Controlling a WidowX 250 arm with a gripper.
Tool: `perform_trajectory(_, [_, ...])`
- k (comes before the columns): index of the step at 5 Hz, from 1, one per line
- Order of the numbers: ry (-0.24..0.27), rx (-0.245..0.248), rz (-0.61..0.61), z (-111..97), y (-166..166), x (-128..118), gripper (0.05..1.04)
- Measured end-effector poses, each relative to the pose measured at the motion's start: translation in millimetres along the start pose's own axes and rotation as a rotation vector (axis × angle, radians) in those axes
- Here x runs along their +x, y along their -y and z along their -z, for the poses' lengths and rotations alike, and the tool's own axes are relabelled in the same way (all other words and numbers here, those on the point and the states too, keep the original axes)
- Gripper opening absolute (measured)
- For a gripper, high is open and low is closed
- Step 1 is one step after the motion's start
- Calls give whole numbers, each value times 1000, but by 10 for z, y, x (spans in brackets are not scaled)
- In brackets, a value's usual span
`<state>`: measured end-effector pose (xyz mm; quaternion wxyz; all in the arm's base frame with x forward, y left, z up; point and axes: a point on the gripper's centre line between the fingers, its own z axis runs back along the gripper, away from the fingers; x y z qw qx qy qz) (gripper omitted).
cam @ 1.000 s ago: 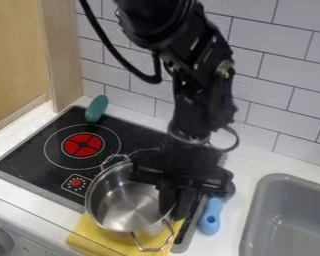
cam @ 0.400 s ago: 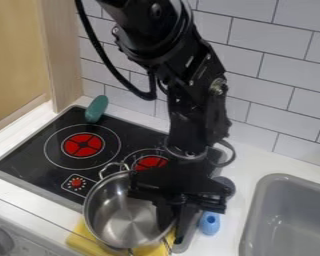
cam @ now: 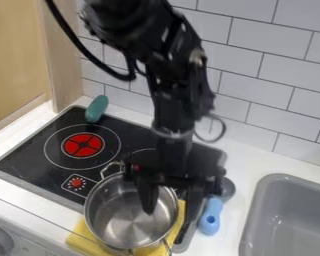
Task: Put the metal pot on top of the yellow cloth at the bottom right of the stove
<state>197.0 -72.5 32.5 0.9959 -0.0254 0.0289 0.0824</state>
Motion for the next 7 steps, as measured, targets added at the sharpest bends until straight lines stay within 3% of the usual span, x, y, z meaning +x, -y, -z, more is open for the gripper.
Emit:
perform_trajectory(1, [43, 29, -8, -197, -122, 70, 1029])
perform_trajectory(3, [77, 50, -97, -451, -488, 495, 999])
perform_trajectory(5, [31, 73, -124, -388, -760, 1070, 999])
perform_trajectory(6, [9, 129, -94, -379, -875, 1240, 999])
perform_trajectory(7, [5, 132, -137, -386, -1118, 1233, 999])
